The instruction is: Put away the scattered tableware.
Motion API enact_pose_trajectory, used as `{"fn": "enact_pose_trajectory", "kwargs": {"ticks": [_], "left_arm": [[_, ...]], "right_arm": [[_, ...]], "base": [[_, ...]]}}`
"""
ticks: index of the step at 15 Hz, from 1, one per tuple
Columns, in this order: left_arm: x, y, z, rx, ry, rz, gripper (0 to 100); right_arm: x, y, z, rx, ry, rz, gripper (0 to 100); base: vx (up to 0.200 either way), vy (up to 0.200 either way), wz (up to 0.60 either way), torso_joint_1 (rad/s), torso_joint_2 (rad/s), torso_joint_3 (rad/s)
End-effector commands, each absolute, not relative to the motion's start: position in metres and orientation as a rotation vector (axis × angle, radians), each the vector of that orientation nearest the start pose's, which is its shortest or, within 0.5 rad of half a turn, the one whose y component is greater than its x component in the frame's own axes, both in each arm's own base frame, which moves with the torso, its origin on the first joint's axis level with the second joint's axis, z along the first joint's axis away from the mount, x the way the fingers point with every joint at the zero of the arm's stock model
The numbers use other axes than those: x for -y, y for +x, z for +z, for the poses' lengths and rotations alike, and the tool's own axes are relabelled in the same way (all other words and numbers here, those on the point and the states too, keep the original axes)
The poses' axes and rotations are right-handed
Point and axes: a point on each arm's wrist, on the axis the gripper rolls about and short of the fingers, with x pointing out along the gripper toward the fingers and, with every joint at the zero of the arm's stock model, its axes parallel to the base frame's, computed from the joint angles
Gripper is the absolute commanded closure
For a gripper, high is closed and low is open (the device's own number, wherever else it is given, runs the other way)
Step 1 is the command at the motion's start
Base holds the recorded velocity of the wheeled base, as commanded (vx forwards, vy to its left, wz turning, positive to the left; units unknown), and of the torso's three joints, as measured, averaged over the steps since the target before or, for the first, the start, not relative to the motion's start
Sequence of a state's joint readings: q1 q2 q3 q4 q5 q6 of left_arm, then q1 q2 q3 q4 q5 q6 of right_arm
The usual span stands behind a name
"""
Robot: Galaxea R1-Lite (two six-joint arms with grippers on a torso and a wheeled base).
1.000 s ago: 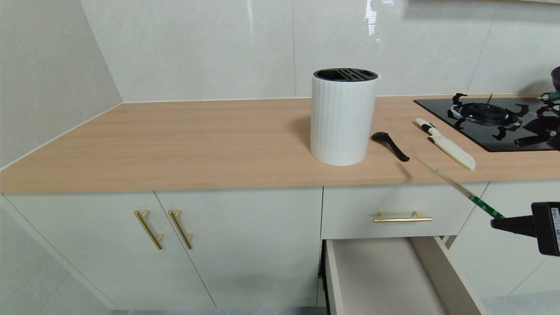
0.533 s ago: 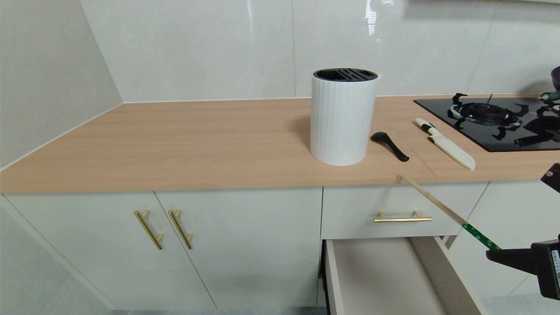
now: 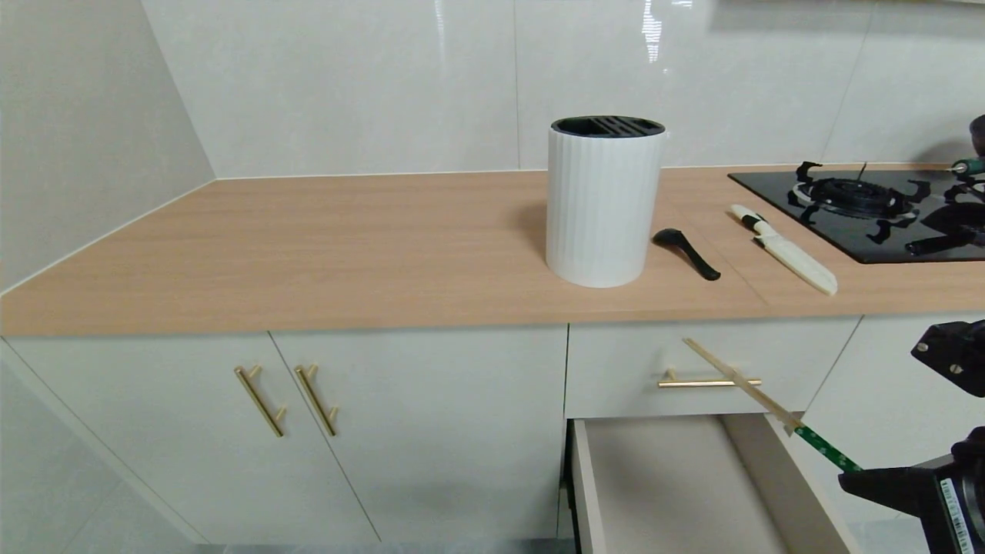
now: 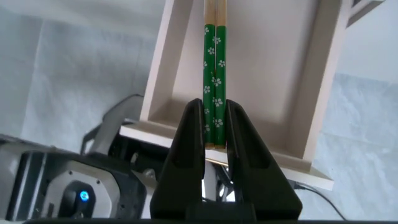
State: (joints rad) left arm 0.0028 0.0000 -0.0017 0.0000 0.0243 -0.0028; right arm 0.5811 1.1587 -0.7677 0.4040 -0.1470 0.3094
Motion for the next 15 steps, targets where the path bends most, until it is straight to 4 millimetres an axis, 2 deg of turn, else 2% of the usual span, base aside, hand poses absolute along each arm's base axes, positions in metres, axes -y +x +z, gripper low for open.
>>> {"fn": "enact_pose_trajectory", "kwargs": {"ticks": [1, 9, 12, 15], "left_arm": [[0.000, -0.023, 0.076, 0.000, -0.003, 0.028, 0], [0.000, -0.023, 0.076, 0.000, -0.003, 0.028, 0], [0.000, -0.023, 0.076, 0.000, -0.003, 0.028, 0], [0.000, -0.023, 0.076, 0.000, -0.003, 0.028, 0]], "right_arm": [[-0.079, 0.125, 0.197, -0.843, -0.017, 0.287, 100], [-0.093, 0.136, 0.176, -0.950, -0.081, 0.292, 100], [-0.106, 0.154, 0.151, -0.985, -0.098, 0.283, 100], [-0.118, 0.171, 0.130, -1.004, -0.108, 0.274, 100]], "base": [[0.000, 0.000, 0.00, -0.129, 0.35, 0.227], [0.000, 0.000, 0.00, -0.146, 0.45, 0.296], [0.000, 0.000, 0.00, -0.105, 0.45, 0.342], [0.000, 0.000, 0.00, -0.035, 0.17, 0.121]]}}
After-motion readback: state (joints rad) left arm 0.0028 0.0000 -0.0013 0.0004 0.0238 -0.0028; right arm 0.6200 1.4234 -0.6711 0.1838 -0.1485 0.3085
